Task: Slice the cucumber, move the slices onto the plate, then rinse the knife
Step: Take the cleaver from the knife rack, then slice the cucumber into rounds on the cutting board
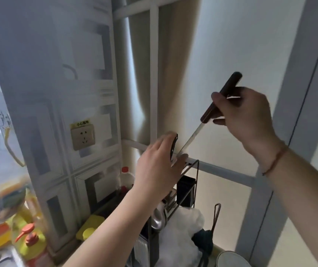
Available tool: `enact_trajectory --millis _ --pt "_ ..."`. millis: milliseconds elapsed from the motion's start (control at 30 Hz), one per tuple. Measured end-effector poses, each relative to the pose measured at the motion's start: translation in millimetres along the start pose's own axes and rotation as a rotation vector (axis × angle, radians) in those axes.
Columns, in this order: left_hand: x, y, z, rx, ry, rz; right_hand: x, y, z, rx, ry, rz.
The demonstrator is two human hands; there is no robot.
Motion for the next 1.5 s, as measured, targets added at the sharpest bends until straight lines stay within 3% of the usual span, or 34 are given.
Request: enact_trajectory --millis 200,400,433,500,533,600,667,733,800,867,1000,1067,1167,1267,1367,1500 --pt "-65.2 -4.2 -15.4 -0.338 0.187 -0.248 32.4 11.2 94.8 -0.130 -0.141 0.040" --pt "-123.3 23.4 -30.9 -0.447 0.215 -0.417 14.7 56.5 177.6 -0.154 -0.258 -0.059" --pt "-129.8 28.0 -34.6 -0.454 0.192 -0.446 9.8 66.8 194.7 -0.204 -0.164 -0.084" --pt "-141.8 37.9 -43.3 -0.448 0.157 -0.506 7.3 85.8 230.9 -0.272 0.331 0.004" --pt "-148.2 44.5 -49.0 -0.427 0.146 -0.537 6.6 94.4 244.0 -0.178 0.674 0.105" --pt "-161.2 61.1 -63.1 -0.377 0.124 -0.604 2.3 113.0 249.5 0.269 1.237 0.268" --pt "-174.9 81.0 -79.2 -0.311 0.121 -0.662 -9.4 138.2 252.9 0.601 1.435 0.306" --pt "-187.3 102.5 -94.8 -0.241 0.150 -0.704 -16.0 164.3 260.4 0.705 1.440 0.202" --pt "-196.7 128.4 -110.5 -0.167 0.186 -0.736 -22.5 191.3 278.7 0.810 1.325 -0.050" --pt "-204.1 158.9 -126.3 -0.118 0.208 -0.787 -30.7 220.8 299.9 0.876 1.187 -0.182" --pt "-215.7 229.9 -151.6 -0.047 0.329 -0.840 -41.9 296.2 343.5 0.799 1.093 -0.323" --pt "-213.6 268.0 -161.1 0.065 0.534 -0.898 -48.7 342.4 369.1 0.705 1.011 -0.466" --pt "-202.6 326.4 -188.8 0.415 0.672 -0.959 -51.8 408.6 409.6 0.483 0.878 -0.704" --pt "-191.6 385.1 -238.2 0.763 0.524 -0.886 -46.4 463.0 442.2 0.308 0.840 -0.840" --pt "-194.7 427.4 -279.1 1.082 0.248 -0.670 -44.0 502.9 457.6 0.168 0.824 -0.937" --pt "-209.0 460.7 -325.5 1.269 -0.096 -0.494 -54.6 537.9 473.3 0.059 0.805 -0.995"
Point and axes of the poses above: each hand's wrist, its own y-axis away from the middle knuckle, its own z-axis out of the back of the hand, x = y × z, the point moved 3 cm from there along -y, towards the middle knuckle, and after that the axes turned 14 degrees about z, right-handed, at the moved point
